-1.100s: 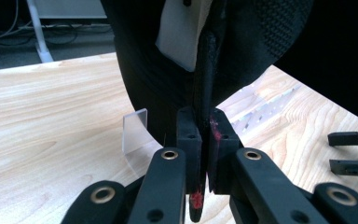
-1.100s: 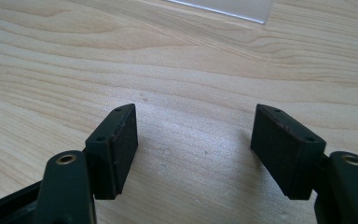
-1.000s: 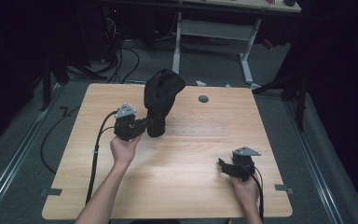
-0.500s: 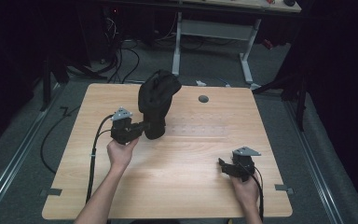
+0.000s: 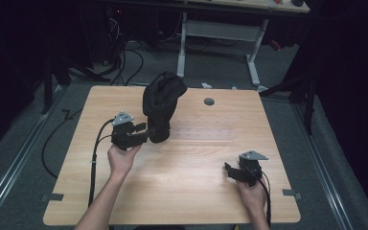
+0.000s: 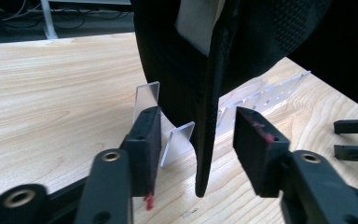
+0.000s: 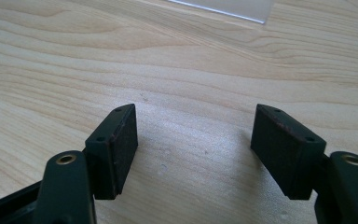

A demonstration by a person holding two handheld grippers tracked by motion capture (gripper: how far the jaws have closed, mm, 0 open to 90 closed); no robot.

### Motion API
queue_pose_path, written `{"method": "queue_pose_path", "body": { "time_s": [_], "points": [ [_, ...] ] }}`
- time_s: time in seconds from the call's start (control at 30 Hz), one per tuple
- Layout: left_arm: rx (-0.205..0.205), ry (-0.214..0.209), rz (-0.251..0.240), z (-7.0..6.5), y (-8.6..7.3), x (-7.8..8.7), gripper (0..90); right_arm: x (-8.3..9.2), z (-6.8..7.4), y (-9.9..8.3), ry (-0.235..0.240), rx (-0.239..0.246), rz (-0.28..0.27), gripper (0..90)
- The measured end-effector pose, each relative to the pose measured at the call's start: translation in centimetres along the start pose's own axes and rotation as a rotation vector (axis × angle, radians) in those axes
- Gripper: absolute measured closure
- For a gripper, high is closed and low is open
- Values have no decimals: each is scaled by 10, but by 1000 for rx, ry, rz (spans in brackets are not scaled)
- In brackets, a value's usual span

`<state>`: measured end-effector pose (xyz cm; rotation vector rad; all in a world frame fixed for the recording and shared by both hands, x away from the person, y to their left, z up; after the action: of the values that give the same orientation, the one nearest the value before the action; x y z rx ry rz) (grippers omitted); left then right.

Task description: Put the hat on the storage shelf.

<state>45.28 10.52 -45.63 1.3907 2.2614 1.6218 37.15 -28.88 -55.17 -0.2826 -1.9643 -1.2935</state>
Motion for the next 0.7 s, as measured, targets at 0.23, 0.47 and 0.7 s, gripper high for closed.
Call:
{"method": "queue_pose_path", "body": {
  "time_s": [0.23,0.47,0.7],
  "points": [
    [-5,5,11,1,-1,9,445,0,0,0,1,0,-1,317],
    [15,4,-4,3,-2,21,435,0,0,0,1,0,0,317],
    [24,12,-9,4,-2,30,430,0,0,0,1,-2,1,317]
  ]
}}
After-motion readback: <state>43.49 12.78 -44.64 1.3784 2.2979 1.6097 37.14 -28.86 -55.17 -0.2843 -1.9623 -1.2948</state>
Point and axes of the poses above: each handheld gripper's, and its own axes: x roughly backward along the jaws, y roughly out of its top, z roughly to its left, the point moved 3 cm from there along -x, roughly forward along the jaws, and after that the axes turned 15 degrees about x, right-handed, at the moved point
